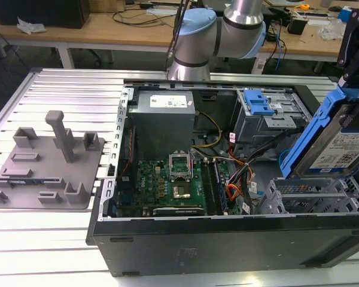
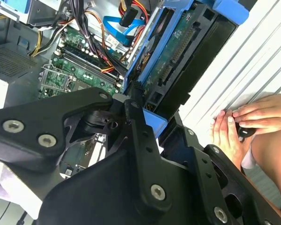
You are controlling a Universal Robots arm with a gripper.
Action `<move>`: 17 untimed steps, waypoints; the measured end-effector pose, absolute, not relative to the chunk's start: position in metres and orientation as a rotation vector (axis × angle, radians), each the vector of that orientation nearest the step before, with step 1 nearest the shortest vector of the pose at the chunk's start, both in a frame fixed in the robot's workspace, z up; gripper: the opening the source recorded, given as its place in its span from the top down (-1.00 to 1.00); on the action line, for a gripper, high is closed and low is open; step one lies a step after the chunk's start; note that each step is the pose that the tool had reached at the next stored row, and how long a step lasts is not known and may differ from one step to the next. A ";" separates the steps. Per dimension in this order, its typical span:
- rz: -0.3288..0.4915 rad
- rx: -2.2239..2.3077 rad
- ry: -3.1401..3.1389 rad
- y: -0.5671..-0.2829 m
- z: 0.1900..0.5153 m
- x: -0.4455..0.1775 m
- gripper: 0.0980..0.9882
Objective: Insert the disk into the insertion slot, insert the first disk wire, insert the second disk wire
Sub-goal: 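Insert the disk into the insertion slot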
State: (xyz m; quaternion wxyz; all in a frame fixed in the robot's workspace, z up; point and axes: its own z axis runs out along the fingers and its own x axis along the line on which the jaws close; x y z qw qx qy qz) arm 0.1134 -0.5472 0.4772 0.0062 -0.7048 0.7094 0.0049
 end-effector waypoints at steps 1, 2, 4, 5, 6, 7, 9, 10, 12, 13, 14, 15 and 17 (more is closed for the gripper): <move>0.015 -2.206 2.219 -0.547 0.477 0.113 0.40; 0.015 -2.207 2.219 -0.547 0.475 0.113 0.40; 0.016 -2.207 2.218 -0.547 0.474 0.113 0.40; 0.016 -2.208 2.217 -0.547 0.473 0.113 0.40; 0.016 -2.209 2.217 -0.547 0.472 0.113 0.40; 0.016 -2.210 2.216 -0.547 0.471 0.113 0.40; 0.016 -2.210 2.216 -0.547 0.470 0.113 0.40; 0.016 -2.210 2.216 -0.547 0.470 0.113 0.40; 0.016 -2.210 2.216 -0.547 0.470 0.113 0.40; 0.016 -2.210 2.216 -0.547 0.470 0.113 0.40; 0.017 -2.210 2.216 -0.547 0.470 0.113 0.40; 0.016 -2.210 2.216 -0.547 0.470 0.113 0.40; 0.016 -2.210 2.216 -0.548 0.469 0.113 0.40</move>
